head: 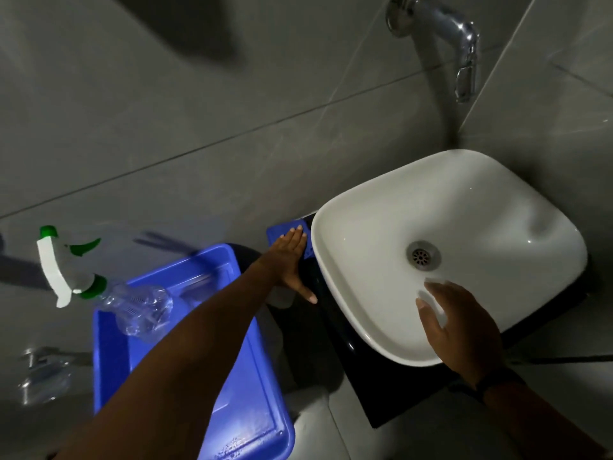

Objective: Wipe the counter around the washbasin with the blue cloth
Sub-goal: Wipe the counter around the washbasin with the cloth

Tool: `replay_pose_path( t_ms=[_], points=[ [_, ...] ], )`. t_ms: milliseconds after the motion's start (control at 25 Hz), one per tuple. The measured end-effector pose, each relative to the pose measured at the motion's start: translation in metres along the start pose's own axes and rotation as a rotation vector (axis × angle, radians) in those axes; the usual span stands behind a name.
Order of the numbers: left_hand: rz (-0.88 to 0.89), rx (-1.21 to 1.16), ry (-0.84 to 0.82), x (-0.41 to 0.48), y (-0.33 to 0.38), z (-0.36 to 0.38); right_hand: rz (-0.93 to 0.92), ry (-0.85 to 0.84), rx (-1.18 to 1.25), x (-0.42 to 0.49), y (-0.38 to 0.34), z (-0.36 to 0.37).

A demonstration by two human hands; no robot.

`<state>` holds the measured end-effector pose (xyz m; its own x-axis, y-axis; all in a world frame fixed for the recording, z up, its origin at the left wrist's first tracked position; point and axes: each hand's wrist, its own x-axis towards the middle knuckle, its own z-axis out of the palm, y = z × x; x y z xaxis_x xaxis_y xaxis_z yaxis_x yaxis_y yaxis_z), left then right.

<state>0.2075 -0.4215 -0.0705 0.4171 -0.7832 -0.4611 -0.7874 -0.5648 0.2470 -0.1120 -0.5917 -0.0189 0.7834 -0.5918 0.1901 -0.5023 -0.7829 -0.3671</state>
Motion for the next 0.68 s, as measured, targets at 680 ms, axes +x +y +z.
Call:
replay_pose_path(
  t_ms=[680],
  points=[
    [-0.005, -0.272, 0.107, -0.172, 0.21, 0.143, 0.011, 0.116, 0.251, -0.05, -0.02, -0.016]
  ],
)
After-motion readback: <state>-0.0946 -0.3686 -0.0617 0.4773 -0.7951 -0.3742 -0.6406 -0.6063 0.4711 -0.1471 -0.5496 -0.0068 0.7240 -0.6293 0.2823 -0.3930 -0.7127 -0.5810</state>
